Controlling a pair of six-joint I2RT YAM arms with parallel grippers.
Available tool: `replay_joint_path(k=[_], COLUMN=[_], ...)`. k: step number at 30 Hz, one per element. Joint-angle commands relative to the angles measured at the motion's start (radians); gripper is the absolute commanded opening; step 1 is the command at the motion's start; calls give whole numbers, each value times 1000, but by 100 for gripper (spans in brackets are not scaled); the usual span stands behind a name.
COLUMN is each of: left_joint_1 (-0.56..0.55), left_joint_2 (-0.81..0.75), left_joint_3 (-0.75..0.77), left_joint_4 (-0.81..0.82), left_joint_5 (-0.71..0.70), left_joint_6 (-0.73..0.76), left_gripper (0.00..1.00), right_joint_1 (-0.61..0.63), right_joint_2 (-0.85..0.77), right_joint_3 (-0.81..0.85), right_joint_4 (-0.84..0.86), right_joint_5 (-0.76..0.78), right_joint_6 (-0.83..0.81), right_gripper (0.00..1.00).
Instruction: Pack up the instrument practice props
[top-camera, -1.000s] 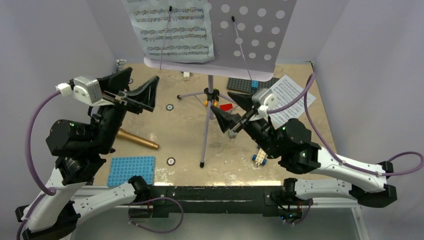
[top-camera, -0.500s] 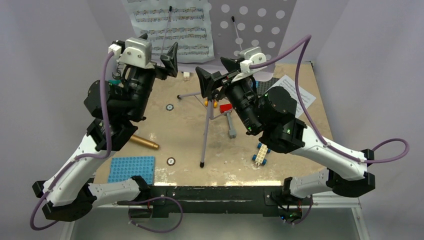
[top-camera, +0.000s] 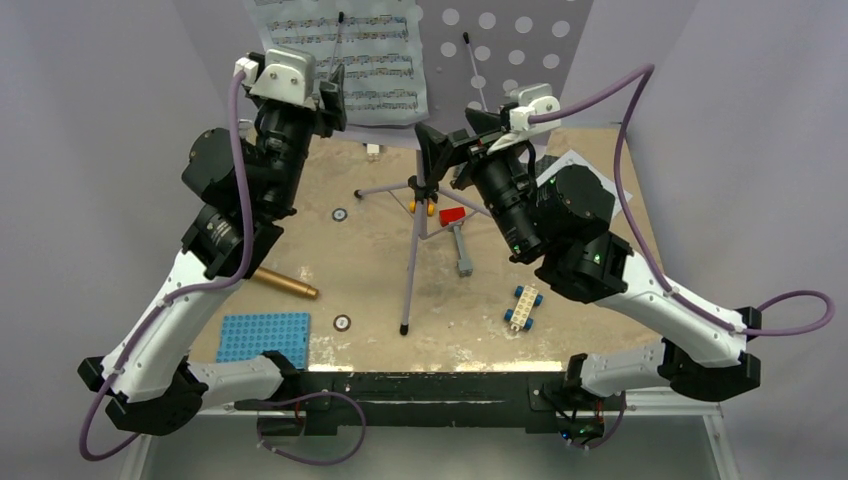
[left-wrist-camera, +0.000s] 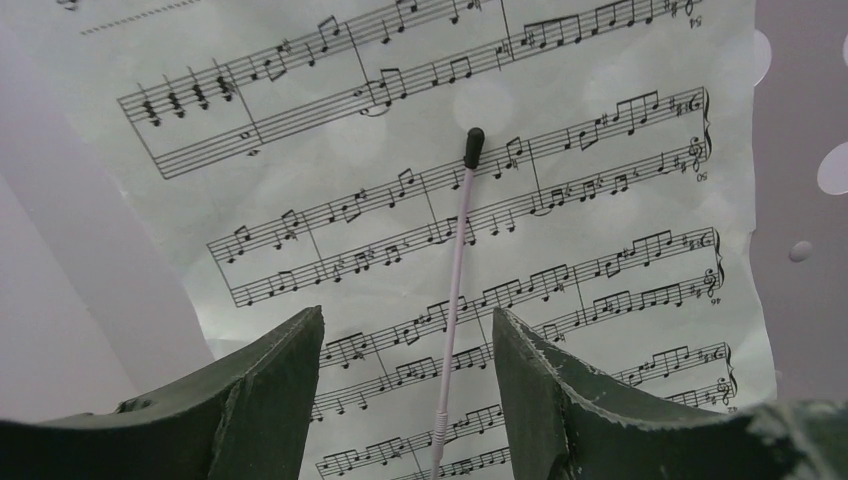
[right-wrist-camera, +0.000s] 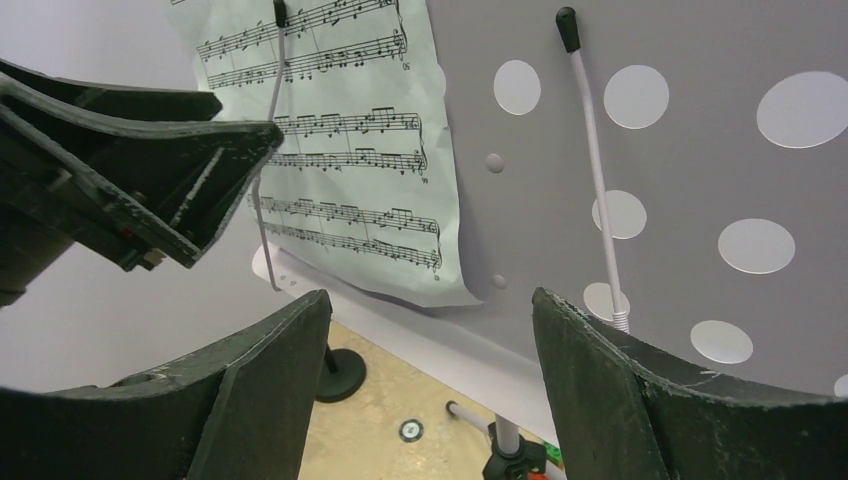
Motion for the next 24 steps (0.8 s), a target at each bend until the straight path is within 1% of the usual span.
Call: replay_joint_path(k=[1, 6, 9, 17, 23, 24], left_joint_1=[11, 25, 34, 36, 36, 35], left_joint_2=[20, 38, 47, 25, 8, 3], left_joint_3=[31, 29, 25, -34, -52, -58], left_joint_4=[-12, -17, -14, 54, 61, 63], left_joint_5=[30, 50, 56, 84, 114, 124], left_joint_6=[15, 15, 18, 21, 17, 19], left_gripper=[66, 64, 59, 37, 17, 12], right_joint_1=[-12, -38, -47, -54, -60, -60], right_joint_2=[-15, 2, 15, 26, 23, 21], right_joint_3=[-7, 1, 13, 11, 10, 11], right_joint_4=[4, -3, -3, 12, 11, 11], right_joint_5=[-5, -29, -40, -73, -103, -108], right_joint_6=[22, 51, 58, 39, 38, 39], right_gripper=[78, 78, 78, 78, 79, 79])
